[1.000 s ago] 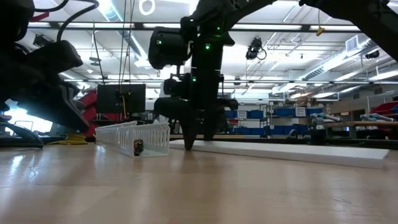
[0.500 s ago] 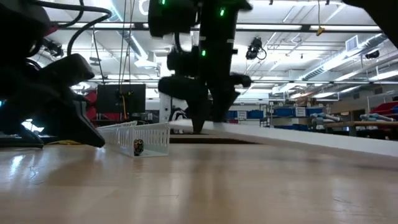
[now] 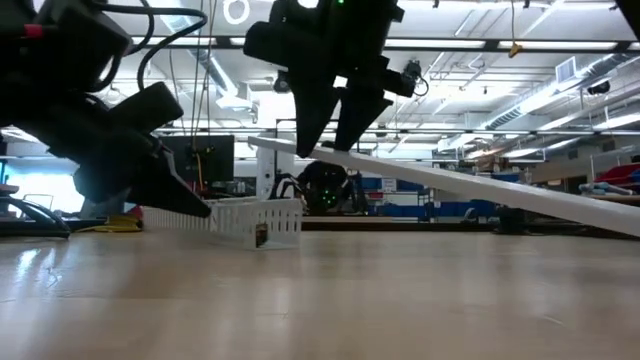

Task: Ziptie cables
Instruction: Close the white cable duct

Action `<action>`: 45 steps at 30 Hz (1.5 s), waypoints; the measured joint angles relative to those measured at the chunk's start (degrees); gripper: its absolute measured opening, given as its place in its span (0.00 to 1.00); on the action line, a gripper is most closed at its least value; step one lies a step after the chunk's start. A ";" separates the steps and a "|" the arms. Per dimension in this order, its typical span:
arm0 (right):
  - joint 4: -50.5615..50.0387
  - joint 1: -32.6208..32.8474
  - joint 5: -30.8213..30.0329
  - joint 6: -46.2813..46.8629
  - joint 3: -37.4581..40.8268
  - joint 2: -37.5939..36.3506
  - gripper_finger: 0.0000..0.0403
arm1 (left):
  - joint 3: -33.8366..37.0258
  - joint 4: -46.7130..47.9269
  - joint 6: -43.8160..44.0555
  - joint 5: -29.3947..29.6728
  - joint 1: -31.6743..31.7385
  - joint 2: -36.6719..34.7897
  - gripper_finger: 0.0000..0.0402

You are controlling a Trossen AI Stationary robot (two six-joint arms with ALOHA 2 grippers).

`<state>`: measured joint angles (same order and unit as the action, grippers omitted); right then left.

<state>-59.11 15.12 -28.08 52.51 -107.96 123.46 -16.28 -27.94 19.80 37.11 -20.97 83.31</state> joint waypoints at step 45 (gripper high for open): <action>12.66 0.13 14.91 0.00 6.64 0.15 0.51 | -0.34 -0.95 -0.29 -2.67 0.74 -0.04 0.00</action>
<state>-46.45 15.25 -13.16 52.51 -101.32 123.61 -16.62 -28.88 19.51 34.44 -20.23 83.26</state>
